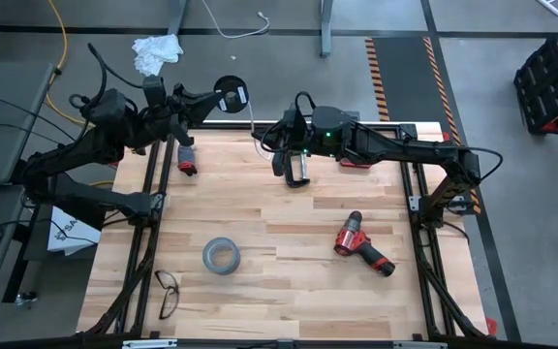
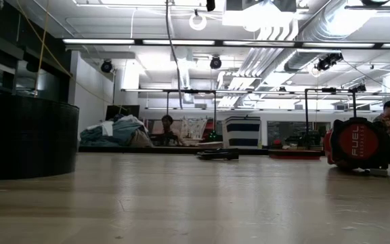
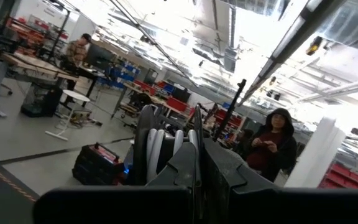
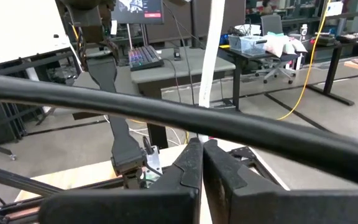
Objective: Coil cords
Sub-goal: Coil the white wire onto the black spool
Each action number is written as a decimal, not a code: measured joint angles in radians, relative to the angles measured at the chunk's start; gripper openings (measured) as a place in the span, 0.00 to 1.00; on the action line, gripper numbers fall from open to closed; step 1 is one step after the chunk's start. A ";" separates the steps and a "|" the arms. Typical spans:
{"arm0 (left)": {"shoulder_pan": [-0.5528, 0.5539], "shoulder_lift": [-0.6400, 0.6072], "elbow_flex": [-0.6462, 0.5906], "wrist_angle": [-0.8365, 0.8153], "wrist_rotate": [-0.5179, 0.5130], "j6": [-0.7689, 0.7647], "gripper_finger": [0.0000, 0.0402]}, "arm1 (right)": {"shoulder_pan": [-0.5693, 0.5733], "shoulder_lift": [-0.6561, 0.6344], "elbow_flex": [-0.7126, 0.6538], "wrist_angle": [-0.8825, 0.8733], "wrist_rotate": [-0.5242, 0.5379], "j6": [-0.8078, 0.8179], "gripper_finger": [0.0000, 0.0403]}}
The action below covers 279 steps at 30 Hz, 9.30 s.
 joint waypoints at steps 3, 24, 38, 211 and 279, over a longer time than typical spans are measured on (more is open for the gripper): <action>0.000 0.002 0.000 0.000 0.037 0.015 0.01 | 0.000 0.000 0.000 -0.004 -0.004 0.013 0.00; 0.078 0.010 0.000 -0.038 0.212 -0.012 0.01 | 0.000 0.000 0.000 -0.043 -0.018 0.021 0.00; 0.122 0.038 -0.007 -0.043 0.283 -0.021 0.01 | 0.000 0.000 0.000 -0.074 -0.018 0.019 0.00; 0.102 0.069 -0.196 0.756 0.161 -0.357 0.01 | 0.026 0.002 -0.001 0.054 -0.065 -0.016 0.19; 0.034 0.199 0.053 0.362 0.244 -0.577 0.01 | 0.105 0.048 0.000 0.207 -0.100 -0.200 0.00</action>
